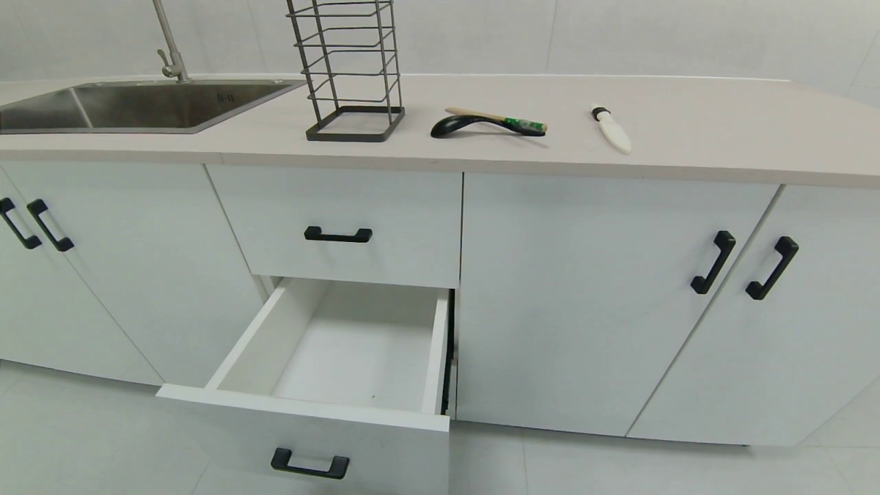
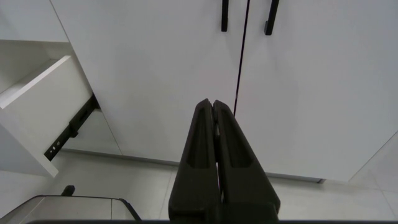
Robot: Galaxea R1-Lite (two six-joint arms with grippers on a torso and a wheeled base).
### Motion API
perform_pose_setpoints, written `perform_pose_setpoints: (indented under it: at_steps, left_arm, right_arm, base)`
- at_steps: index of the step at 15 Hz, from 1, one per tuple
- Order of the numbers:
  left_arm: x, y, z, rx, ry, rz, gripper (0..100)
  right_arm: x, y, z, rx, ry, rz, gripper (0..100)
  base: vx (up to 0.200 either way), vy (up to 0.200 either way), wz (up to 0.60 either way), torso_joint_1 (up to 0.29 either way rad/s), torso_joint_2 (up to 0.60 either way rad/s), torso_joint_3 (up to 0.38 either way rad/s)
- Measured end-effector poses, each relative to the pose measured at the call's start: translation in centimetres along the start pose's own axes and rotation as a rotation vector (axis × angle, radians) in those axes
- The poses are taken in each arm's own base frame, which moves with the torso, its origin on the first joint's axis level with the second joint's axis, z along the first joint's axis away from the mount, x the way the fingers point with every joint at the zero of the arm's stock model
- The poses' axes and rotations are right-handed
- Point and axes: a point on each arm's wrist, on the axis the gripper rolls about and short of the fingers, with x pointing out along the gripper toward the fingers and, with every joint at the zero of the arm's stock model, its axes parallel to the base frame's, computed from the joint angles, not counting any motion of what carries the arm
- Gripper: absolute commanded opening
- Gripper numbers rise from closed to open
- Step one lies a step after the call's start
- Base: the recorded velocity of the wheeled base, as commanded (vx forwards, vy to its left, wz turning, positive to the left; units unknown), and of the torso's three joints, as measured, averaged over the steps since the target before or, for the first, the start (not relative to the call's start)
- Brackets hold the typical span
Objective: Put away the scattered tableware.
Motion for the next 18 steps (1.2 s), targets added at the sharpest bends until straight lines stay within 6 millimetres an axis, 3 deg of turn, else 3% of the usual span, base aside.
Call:
perform_pose_setpoints:
  at_steps: [3,10,14,18]
  left_arm:
    - [-0.08,-0.21,-0.59,0.01,0.048,-0.097,100]
    - [-0.08,-0.23,-0.61,0.018,0.046,-0.102,100]
    - [-0.08,-0.23,-0.62,0.012,0.047,-0.102,100]
    - [-0.08,-0.23,-0.6,0.013,0.047,-0.102,100]
  right_arm:
    - [0.0,0.0,-0.01,0.0,0.0,0.0,0]
    - [0.0,-0.1,-0.01,-0.002,0.001,-0.044,0]
    - [-0.01,-0.1,0.01,0.0,0.0,-0.047,0]
    - [0.0,-0.1,-0.01,-0.002,0.001,-0.047,0]
  base:
    - [0.0,0.0,0.0,0.0,0.0,0.0]
    - [0.0,0.0,0.0,0.0,0.0,0.0]
    - [0.0,0.0,0.0,0.19,-0.09,-0.069]
    - [0.15,0.0,0.0,0.234,-0.45,-0.215]
